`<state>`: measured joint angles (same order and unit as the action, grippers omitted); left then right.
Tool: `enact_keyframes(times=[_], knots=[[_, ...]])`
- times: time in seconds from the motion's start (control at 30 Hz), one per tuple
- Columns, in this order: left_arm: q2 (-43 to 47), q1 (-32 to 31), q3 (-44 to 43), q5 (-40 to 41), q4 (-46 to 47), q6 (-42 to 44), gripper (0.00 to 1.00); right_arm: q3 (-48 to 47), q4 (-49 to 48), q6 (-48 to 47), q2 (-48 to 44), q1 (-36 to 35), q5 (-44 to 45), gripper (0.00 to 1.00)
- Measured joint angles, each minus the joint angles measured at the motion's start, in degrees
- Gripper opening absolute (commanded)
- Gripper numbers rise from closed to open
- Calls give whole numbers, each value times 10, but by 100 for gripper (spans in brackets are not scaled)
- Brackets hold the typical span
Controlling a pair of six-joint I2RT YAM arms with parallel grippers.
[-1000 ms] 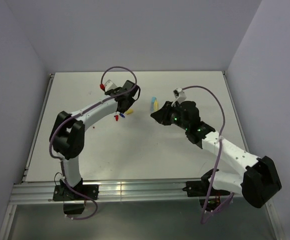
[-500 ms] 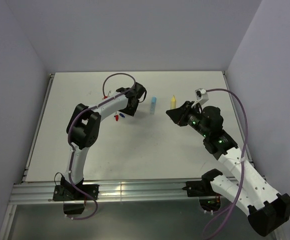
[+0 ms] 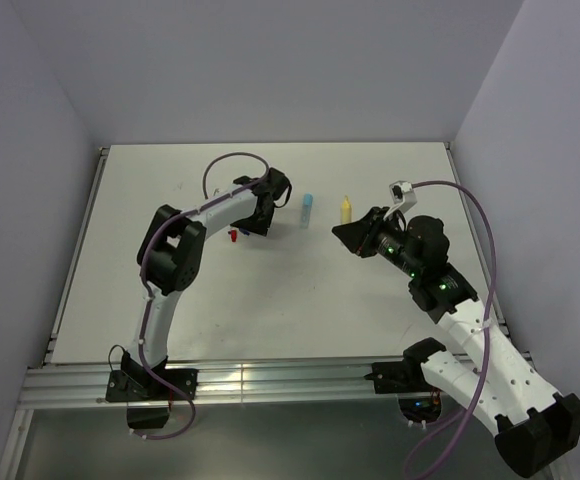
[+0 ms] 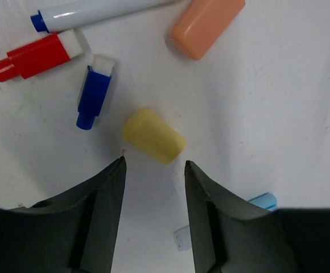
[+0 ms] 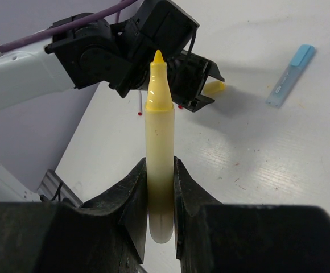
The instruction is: Insert the pens into the pen caps
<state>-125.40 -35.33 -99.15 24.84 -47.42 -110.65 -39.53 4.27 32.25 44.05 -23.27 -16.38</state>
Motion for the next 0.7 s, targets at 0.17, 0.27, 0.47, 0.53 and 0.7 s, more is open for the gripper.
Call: enact_keyframes(times=[0.17,0.27,0.47,0.53,0.7], knots=[[-12,9,-4,0,-5,0,51,7,-1,0,-1,2,-10,0],[-14,13,-12,0,-10,0,50,7,-3,0,-1,5,-13,0],[-23,21,-22,-1,-17,5,48,7,-4,0,-1,8,-23,0],[-27,23,-30,-1,-21,7,48,7,-4,0,0,9,-28,0],[-31,28,-35,-7,-23,22,42,8,-4,0,5,13,-37,0]])
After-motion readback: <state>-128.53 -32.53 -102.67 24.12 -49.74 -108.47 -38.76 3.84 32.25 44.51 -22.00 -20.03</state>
